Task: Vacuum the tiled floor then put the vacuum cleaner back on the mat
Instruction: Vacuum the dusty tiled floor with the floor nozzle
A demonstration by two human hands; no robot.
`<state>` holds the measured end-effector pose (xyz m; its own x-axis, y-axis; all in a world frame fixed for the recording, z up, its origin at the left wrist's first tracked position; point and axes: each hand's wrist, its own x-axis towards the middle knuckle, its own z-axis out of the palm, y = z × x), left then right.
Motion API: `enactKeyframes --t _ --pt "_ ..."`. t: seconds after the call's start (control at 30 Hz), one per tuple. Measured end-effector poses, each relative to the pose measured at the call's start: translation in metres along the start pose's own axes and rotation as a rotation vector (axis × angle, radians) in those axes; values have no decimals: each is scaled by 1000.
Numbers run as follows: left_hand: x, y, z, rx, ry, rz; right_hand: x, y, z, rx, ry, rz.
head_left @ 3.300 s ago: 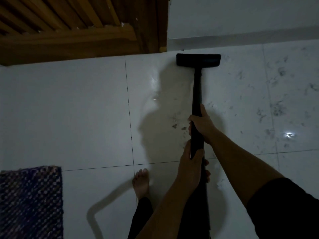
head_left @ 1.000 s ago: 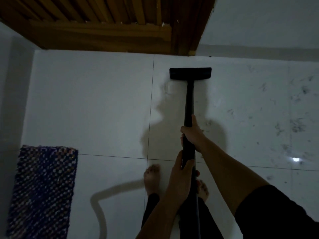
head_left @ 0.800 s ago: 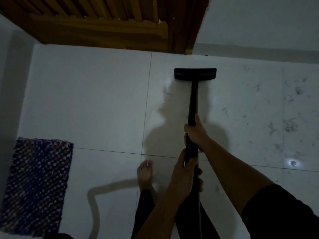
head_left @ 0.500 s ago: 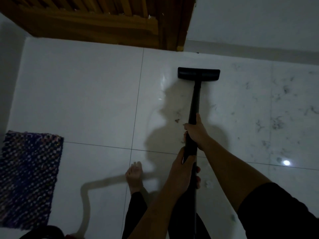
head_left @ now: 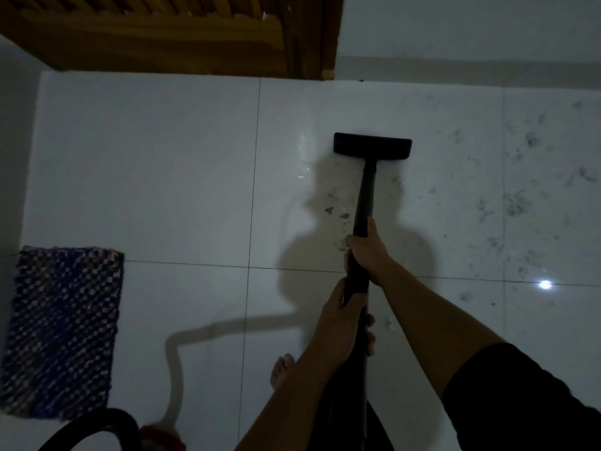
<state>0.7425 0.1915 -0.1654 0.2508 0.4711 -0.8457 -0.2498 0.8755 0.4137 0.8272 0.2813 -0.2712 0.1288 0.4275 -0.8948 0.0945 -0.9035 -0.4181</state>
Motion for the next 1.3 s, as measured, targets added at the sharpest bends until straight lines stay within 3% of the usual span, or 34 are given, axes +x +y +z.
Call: enactKeyframes --t 0.53,1.3 --pt "-20 -12 -3 46 2 21 -10 16 5 31 2 -60" --pt "-45 -21 -20 52 50 -45 -27 43 25 21 -23 4"
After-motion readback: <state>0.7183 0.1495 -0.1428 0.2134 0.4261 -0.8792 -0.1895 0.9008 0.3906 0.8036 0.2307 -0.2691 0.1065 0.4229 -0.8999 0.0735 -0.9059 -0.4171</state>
